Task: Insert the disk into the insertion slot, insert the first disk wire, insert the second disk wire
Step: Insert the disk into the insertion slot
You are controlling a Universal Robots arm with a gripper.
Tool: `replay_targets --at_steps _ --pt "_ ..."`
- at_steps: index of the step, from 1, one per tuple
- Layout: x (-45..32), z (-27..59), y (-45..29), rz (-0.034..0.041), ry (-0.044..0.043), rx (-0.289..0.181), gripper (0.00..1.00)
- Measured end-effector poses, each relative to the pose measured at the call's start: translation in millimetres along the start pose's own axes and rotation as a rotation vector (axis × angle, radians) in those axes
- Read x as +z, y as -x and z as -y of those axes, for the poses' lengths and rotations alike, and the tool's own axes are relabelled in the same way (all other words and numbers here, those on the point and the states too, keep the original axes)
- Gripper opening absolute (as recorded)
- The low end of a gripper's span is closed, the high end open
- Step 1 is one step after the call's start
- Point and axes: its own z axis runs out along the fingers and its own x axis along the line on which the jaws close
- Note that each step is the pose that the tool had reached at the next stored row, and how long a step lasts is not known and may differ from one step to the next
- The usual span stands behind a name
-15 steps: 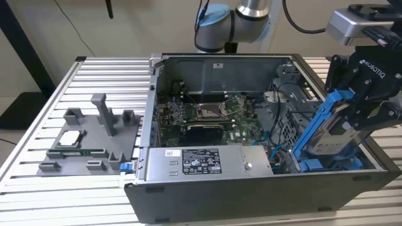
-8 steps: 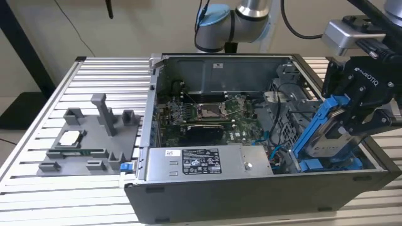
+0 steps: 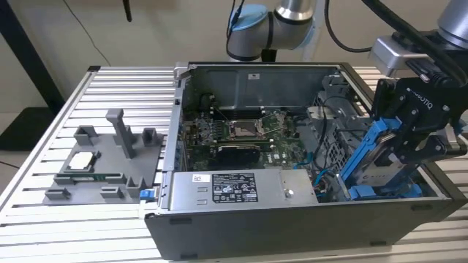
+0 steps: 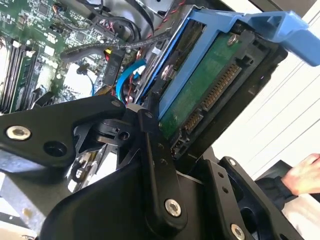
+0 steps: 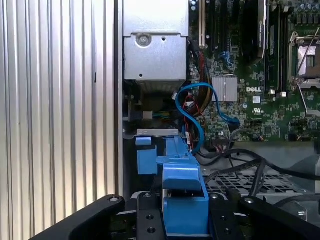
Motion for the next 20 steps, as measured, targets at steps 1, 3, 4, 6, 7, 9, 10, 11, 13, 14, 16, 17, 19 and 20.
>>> replay_targets --at_steps 1,3,4,6,7,9,10,11,13,14,16,17,19,20 --pt "-0.1 0.0 0.0 -0.0004 0.0001 0.000 0.34" --pt "-0.3 0.0 0.0 0.0004 -0.0001 0.000 0.34" --pt "-0.9 0.0 0.0 0.0008 -0.0001 0.000 0.40" --pt "-5.0 -0.2 0.1 0.0007 -0.0001 0.000 0.40" --pt "-8.0 -0.3 0.2 0.0009 -0.0001 0.000 0.40" --pt "-14.3 -0.6 0.6 0.0007 0.0000 0.000 0.40" --pt "-17.0 -0.7 0.9 0.0007 -0.0001 0.000 0.40" --pt "-18.0 -0.7 1.7 0.0010 0.0000 0.000 0.40" --pt "-18.2 -0.7 4.5 0.0010 -0.0011 0.000 0.40" --pt "-18.2 -0.8 6.5 0.0012 -0.0024 0.000 0.40" --pt "-18.0 -0.9 10.7 0.0024 -0.0086 0.000 0.40" --pt "-17.9 -0.9 12.4 0.0046 -0.0141 -0.001 0.40" --pt "-17.5 -0.9 15.3 0.0097 -0.0249 -0.001 0.40" --pt "-17.2 -1.0 16.4 0.0119 -0.0294 -0.001 0.40"
